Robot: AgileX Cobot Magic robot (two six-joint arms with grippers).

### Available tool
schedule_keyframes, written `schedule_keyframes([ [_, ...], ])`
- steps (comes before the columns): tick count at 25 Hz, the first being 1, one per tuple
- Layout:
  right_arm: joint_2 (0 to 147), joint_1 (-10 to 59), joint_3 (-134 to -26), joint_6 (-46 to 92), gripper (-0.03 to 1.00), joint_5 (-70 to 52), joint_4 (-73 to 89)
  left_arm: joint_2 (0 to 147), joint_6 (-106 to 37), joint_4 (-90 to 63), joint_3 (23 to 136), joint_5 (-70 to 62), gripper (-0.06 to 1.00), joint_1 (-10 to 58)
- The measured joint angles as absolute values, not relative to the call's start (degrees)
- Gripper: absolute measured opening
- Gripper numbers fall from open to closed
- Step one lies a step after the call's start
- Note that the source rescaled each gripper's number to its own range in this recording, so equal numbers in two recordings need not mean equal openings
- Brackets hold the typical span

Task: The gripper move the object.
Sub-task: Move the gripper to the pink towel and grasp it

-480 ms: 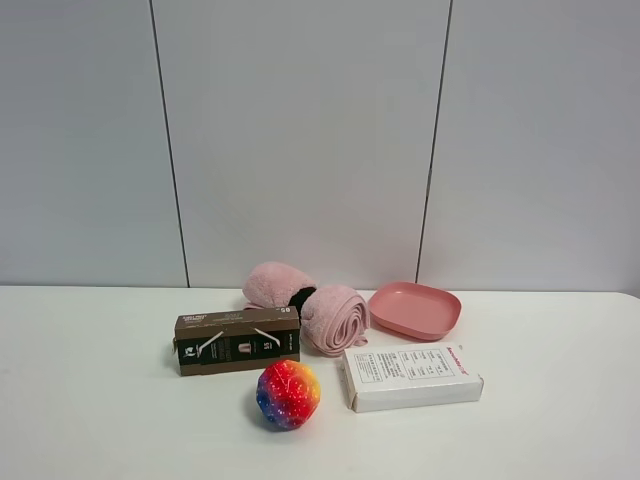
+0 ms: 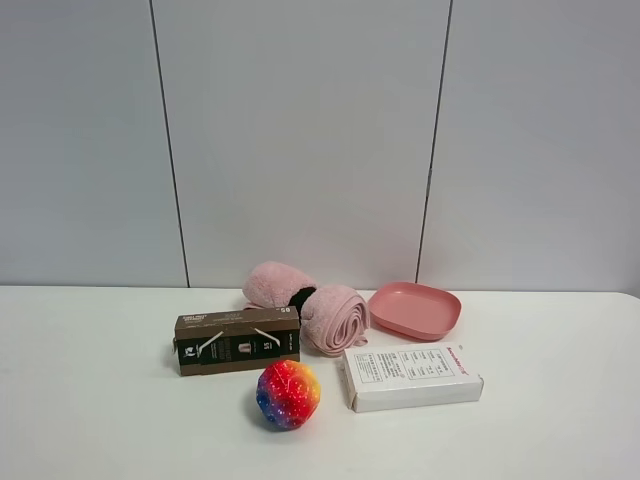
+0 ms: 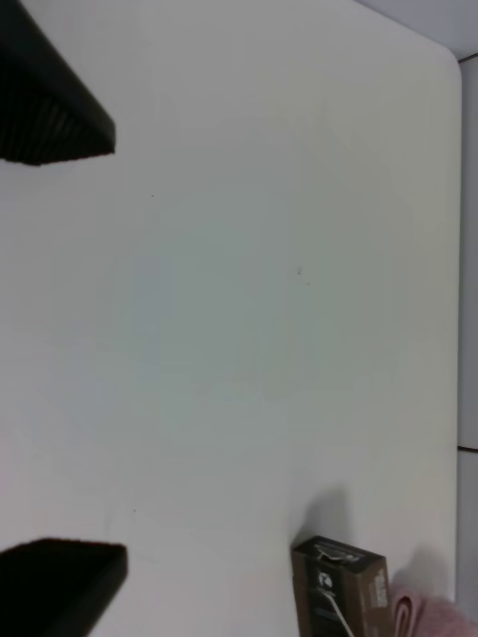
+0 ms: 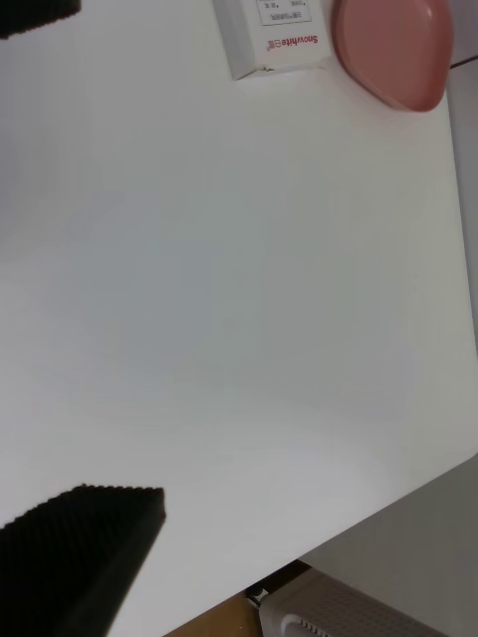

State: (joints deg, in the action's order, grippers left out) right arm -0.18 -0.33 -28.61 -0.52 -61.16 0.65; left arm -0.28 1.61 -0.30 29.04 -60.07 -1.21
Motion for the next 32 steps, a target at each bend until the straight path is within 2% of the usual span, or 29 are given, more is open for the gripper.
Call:
schedule_keyframes([
  [22,1.28,-0.33,-30.09,0.00,0.86,-60.16,3.27,-0.28,1.61,-0.30,29.04,-60.07,1.00,-1.21],
  [26,7.86,-0.33,-35.45,5.00,0.86,-57.23,8.27,-0.28,1.61,-0.30,29.04,-60.07,1.00,-1.21],
  [32,33.32,-0.33,-59.28,24.35,0.86,-56.26,25.31,-0.28,1.61,-0.30,29.04,-60.07,1.00,-1.21],
])
